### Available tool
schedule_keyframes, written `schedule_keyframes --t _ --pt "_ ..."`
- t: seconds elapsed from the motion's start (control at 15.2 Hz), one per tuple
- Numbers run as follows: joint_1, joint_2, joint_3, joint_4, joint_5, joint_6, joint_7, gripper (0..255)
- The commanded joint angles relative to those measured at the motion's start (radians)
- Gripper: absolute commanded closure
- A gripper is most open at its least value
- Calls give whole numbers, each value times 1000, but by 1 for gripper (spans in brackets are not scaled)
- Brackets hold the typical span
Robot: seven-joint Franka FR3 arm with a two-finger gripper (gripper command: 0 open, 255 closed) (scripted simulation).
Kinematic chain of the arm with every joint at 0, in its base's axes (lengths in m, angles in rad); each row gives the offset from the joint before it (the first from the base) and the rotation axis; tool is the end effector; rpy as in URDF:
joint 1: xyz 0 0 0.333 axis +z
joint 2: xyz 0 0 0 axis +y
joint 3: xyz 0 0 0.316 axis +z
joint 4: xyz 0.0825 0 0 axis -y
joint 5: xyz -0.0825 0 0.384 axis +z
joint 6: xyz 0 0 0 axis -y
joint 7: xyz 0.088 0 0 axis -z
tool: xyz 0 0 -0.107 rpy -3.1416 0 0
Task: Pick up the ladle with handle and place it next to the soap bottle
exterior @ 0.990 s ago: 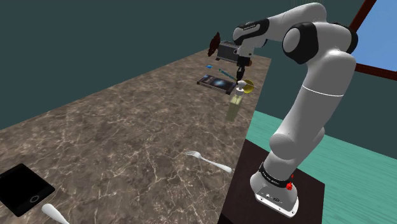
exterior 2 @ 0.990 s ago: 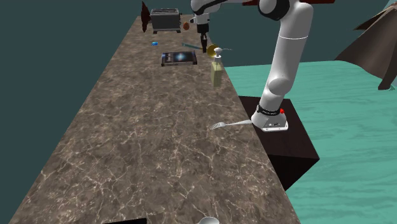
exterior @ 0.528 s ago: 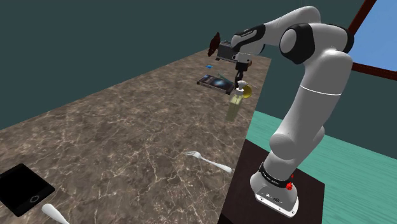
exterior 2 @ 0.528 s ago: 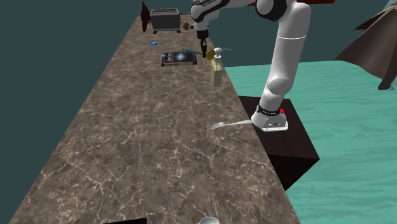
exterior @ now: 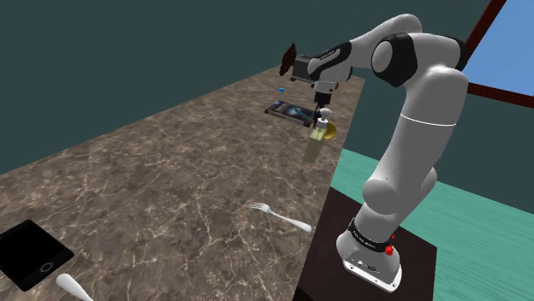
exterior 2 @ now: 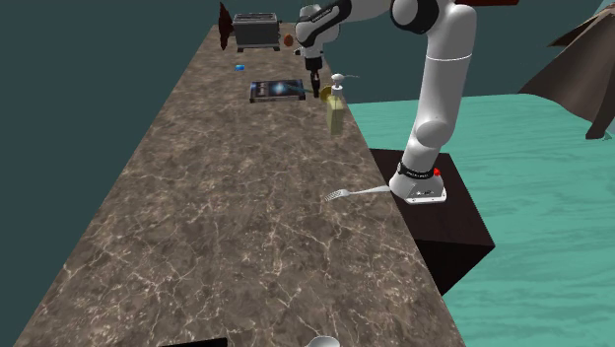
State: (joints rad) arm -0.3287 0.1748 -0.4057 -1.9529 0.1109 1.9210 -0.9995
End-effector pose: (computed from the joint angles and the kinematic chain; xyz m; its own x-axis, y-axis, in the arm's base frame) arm 0.4323 -0.3710 0.3818 0.9720 0.2205 -0.0808 0.2040 -0.9633 -0.1743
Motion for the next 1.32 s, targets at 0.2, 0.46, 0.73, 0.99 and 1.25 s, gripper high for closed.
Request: schedule_keyframes --t 0.2,0.46,0.73,0.99,1.25 --pt "-2 29 3 -38 15 65 -12 255" --pt "-4 43 5 -49 22 89 -17 255" --pt "-4 43 6 -49 22 89 -17 255" --pt "-4 44 6 -49 22 89 -17 0" --pt "-4 34 3 -26 16 57 -13 0"
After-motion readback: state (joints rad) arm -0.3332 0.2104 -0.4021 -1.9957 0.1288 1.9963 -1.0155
